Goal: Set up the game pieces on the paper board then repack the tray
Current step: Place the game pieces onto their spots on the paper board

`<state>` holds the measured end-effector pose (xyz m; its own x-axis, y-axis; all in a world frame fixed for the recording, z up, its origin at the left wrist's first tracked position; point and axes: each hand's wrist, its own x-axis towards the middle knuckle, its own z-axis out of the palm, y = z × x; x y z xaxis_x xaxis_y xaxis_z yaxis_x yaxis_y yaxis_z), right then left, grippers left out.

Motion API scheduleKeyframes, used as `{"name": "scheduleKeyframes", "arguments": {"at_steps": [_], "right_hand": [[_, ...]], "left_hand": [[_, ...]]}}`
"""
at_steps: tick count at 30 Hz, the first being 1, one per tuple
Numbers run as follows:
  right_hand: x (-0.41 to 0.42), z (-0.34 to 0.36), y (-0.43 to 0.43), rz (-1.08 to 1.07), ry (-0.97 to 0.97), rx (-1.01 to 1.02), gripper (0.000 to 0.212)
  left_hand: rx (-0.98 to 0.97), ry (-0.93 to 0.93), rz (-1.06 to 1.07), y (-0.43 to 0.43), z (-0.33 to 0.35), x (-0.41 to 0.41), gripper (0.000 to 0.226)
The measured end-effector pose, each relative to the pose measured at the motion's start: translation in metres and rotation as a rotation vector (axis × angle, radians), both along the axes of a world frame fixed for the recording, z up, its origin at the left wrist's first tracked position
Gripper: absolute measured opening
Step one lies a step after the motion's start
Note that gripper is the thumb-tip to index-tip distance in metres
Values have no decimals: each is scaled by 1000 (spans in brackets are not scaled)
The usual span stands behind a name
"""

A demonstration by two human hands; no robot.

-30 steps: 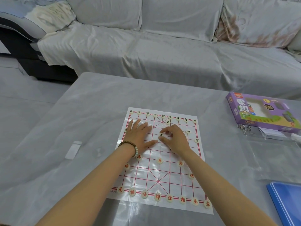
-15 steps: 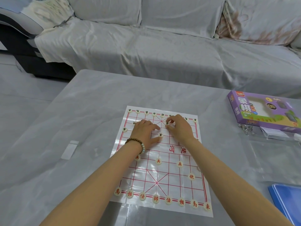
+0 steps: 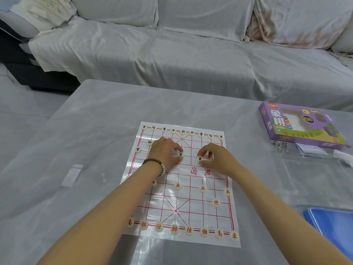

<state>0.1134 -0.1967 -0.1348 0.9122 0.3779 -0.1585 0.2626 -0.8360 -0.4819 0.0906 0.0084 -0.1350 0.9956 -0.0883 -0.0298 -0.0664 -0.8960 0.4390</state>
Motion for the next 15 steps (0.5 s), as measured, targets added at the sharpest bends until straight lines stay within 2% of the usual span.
{"name": "scheduleKeyframes", "arguments": {"at_steps": [2,5,15], "right_hand": [[-2,-2,1,-18,-45,-21,26],[-2,-4,0,-39,-96,-48,21],[-3,-6,-2,-83,-122,-32,20]], "left_hand": [[-4,0,9,-1,1,-1,27],[-11,1,20,-2,2,-2,28],[24,-10,27,-2,1,-2,30]]}}
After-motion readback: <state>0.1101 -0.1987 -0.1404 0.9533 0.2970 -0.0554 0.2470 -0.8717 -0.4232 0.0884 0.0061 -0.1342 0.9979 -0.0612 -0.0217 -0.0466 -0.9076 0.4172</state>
